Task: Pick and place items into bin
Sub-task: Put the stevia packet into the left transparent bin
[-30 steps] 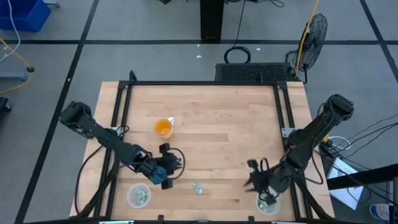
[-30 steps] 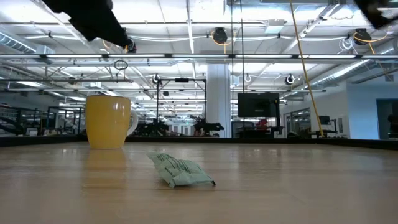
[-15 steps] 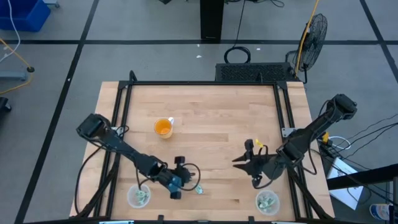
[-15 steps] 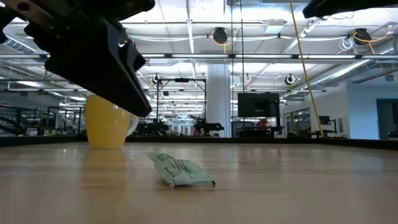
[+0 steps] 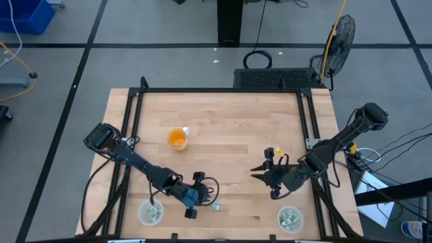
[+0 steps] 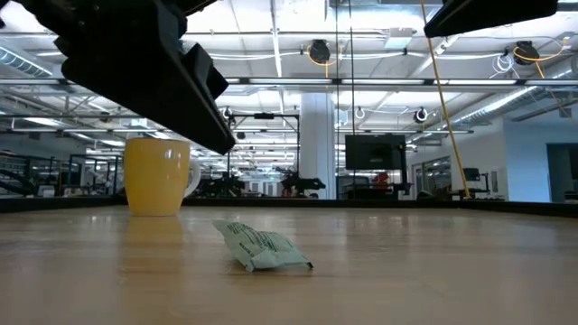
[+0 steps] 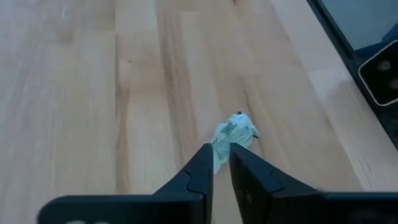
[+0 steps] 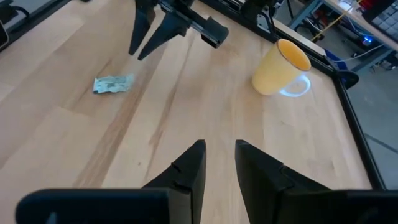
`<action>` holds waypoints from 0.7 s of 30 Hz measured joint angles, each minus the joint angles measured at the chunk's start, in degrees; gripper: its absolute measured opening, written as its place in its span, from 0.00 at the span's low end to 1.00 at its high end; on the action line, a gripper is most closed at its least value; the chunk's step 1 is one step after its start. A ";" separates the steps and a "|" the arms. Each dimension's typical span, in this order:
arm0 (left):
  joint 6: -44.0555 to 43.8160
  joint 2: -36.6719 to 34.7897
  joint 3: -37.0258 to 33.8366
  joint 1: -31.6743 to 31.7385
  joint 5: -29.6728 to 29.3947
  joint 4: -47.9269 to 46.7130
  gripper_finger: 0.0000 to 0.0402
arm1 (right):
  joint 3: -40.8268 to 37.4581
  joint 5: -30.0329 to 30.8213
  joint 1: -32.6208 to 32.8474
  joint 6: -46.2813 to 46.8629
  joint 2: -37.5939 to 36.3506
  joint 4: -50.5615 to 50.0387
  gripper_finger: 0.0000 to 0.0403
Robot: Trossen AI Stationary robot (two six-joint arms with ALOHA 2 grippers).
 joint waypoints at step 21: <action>8.86 7.06 -0.07 0.60 -0.59 3.51 0.45 | 0.02 -0.04 -4.13 -4.11 0.00 0.37 0.20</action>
